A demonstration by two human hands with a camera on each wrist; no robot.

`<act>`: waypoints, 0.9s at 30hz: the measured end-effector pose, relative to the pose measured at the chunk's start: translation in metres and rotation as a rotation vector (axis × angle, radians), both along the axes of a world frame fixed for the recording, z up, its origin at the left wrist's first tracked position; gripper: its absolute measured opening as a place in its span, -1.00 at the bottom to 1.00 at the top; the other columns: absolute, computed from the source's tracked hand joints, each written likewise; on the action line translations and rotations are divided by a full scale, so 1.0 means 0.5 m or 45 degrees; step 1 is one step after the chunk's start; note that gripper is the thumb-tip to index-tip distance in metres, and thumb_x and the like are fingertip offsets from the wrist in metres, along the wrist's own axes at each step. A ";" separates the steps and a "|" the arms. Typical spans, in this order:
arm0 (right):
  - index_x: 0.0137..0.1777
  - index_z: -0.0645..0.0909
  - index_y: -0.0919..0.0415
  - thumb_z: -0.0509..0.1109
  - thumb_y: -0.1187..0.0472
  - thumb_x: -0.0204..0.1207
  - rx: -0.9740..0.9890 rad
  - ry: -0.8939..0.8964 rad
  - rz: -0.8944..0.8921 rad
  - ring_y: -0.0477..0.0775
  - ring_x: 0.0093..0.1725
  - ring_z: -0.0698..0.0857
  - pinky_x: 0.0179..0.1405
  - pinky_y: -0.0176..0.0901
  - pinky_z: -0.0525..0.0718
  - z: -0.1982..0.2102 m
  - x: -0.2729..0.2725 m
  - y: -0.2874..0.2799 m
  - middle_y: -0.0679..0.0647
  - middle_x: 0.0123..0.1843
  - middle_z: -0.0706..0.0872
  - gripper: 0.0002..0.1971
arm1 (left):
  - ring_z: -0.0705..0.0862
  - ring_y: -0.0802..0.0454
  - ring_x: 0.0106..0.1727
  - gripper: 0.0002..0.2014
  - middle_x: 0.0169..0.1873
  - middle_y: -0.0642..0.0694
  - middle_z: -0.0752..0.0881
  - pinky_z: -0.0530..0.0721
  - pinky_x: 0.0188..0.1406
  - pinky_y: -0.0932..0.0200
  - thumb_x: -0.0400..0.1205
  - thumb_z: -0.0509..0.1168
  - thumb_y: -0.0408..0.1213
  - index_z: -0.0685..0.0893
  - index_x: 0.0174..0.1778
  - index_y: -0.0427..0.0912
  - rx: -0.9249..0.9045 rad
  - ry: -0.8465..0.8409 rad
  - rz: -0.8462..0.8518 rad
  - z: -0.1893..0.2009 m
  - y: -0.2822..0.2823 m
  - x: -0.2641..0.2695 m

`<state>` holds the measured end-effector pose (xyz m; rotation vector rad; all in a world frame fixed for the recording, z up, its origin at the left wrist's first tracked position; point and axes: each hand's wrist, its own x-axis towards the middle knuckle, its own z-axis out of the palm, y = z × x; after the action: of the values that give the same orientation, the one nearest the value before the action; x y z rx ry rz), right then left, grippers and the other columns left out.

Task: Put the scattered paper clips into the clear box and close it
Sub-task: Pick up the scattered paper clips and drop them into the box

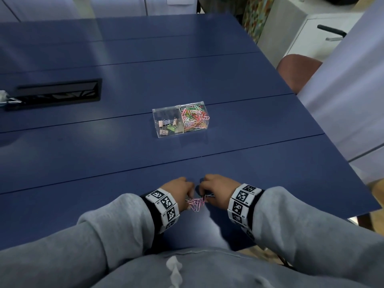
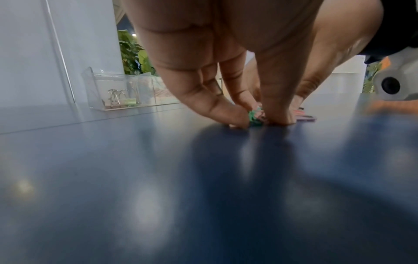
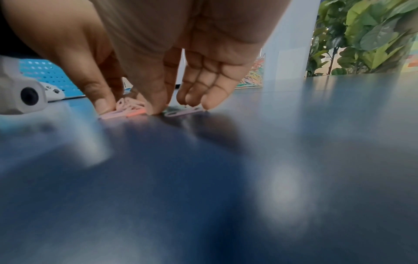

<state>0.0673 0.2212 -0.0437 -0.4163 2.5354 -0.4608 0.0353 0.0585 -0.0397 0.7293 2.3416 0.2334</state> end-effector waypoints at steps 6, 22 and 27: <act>0.00 0.65 0.24 0.33 0.28 0.44 0.005 -0.067 -0.059 0.21 0.13 0.61 0.08 -0.09 0.54 0.002 -0.001 -0.006 0.20 0.15 0.61 -0.83 | 0.64 -0.12 0.13 -0.84 0.08 -0.14 0.69 0.52 -0.03 0.19 0.53 0.32 -0.31 0.63 0.02 -0.12 -0.017 -0.010 -0.013 0.005 -0.003 0.000; -0.37 0.44 -0.05 0.38 0.33 0.37 -0.300 0.025 -0.575 -0.11 -0.43 0.51 -0.26 -0.28 0.54 0.052 -0.106 0.050 -0.12 -0.43 0.55 -0.73 | 0.52 0.20 -0.47 -0.72 -0.49 0.11 0.57 0.57 -0.31 0.31 0.37 0.37 -0.39 0.47 -0.45 0.08 0.372 -0.024 0.605 0.016 -0.070 -0.046; -0.33 0.54 0.00 0.39 0.32 0.36 -0.400 0.393 -0.832 -0.04 -0.32 0.56 -0.24 -0.27 0.50 0.096 -0.240 0.071 -0.11 -0.40 0.59 -0.81 | 0.51 0.25 -0.61 -0.72 -0.56 0.06 0.58 0.55 -0.36 0.27 0.36 0.44 -0.48 0.54 -0.42 0.00 0.677 -0.004 0.878 0.071 -0.094 -0.107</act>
<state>-0.0525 0.2568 0.0041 0.2799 2.8715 -1.1176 -0.0181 0.0114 -0.0043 0.1097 2.4649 1.1830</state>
